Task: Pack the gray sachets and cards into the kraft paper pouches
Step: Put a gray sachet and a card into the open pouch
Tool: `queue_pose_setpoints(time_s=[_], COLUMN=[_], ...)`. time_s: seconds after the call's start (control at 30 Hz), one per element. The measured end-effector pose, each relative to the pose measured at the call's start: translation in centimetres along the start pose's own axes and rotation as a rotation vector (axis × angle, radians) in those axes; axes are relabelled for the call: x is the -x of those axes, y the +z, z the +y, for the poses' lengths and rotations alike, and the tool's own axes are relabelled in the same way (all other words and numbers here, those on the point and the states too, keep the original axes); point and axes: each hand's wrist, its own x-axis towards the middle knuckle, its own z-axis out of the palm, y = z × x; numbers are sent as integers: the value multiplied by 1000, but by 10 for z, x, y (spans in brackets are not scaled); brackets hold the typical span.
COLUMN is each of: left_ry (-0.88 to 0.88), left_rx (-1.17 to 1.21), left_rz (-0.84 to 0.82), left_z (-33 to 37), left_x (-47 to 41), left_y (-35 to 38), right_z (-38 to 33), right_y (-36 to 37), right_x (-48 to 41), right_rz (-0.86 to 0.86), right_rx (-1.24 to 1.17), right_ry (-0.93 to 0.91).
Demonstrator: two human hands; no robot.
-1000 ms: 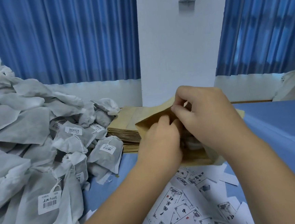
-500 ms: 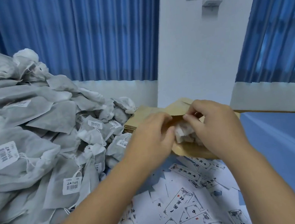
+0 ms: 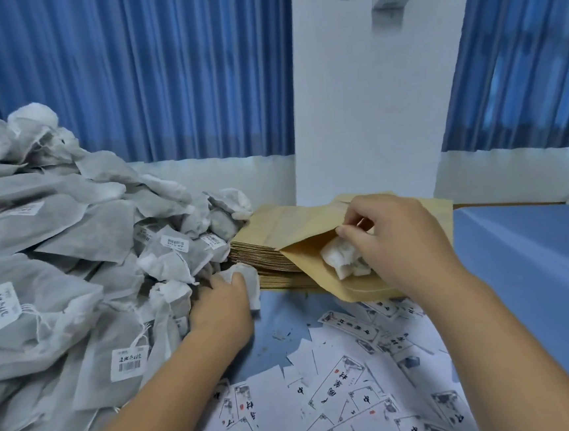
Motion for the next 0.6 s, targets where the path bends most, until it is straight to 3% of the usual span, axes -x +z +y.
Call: queue_pose_setpoints(time_s=[0.17,0.27,0.4,0.5,0.6], left_ry=[166,207,318,327,291], left_rx=[235,296,61,-54,6], left_rz=[-13,79,139,0,-175], left_z=[3,5,7,12,12], left_x=[2,3,6,8,5], left_y=[-2,-6,-5,0,2], right_z=[0,2,5,7,9], right_y=[-1,-3,-4,-4,-5], right_x=[0,0,0,-1,-2], right_rz=[-35,-20,-7,-11,-3], right_rx=[14,-13,-40,-49,-62], right_ry=[1,7,16,16,14])
